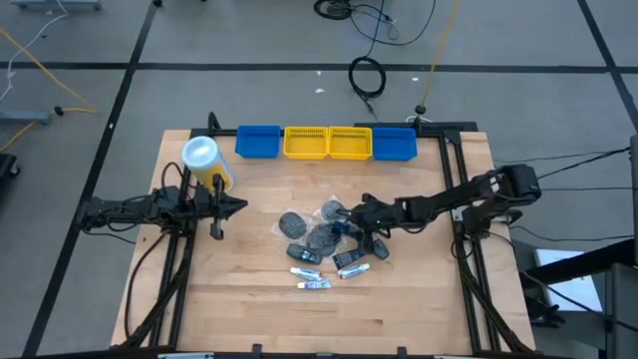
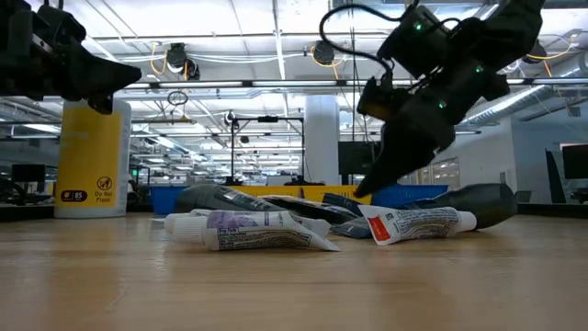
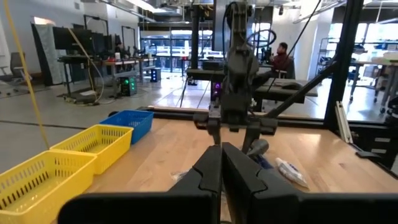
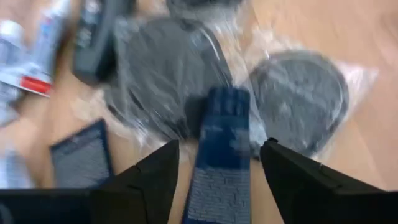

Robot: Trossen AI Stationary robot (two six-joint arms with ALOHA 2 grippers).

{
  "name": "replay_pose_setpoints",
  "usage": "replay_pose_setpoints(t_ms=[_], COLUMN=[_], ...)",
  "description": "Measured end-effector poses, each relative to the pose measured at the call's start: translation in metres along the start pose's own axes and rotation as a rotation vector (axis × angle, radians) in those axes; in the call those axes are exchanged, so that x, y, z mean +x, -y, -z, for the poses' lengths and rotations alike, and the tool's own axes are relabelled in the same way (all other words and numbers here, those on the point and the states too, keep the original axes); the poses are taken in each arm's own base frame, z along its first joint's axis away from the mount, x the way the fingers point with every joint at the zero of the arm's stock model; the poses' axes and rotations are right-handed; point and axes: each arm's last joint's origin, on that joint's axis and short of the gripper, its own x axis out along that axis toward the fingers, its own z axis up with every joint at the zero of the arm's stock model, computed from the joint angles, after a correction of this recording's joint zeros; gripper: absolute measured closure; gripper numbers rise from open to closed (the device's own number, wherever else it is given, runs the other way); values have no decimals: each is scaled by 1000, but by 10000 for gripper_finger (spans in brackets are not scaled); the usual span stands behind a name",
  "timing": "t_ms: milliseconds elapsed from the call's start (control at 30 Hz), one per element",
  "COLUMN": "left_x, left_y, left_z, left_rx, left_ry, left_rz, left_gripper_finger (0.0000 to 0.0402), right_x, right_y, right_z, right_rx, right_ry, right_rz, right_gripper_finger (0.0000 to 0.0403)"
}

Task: Pick & Place Travel size toiletries
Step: Put the shave cream into the right yellow bin

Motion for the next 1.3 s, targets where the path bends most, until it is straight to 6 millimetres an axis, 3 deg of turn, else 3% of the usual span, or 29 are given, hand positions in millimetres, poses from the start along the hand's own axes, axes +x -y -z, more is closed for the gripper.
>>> replay_pose_setpoints(t_ms=[400, 733, 867, 1100, 1300], left_x=[2, 6, 9, 19, 34], left_y=[0, 1, 0, 1, 2], left_z=[3, 10, 3, 1, 9], left_rx=[0, -33, 2, 8, -15], left_ry=[-30, -114, -43, -18, -72], left_rz=[0, -3, -15, -21, -47], left_gripper_finger=[392, 392, 392, 392, 392], right_x=[20, 7, -2, -16, -22], right_y=[1, 2, 7, 28, 69], right_z=[15, 5, -6, -34, -56], right_rx=[-47, -75, -95, -131, -134], right_ry=[-71, -26, 46, 283, 301], right_rz=[36, 56, 66, 126, 247], right_gripper_finger=[206, 271, 284, 284, 283])
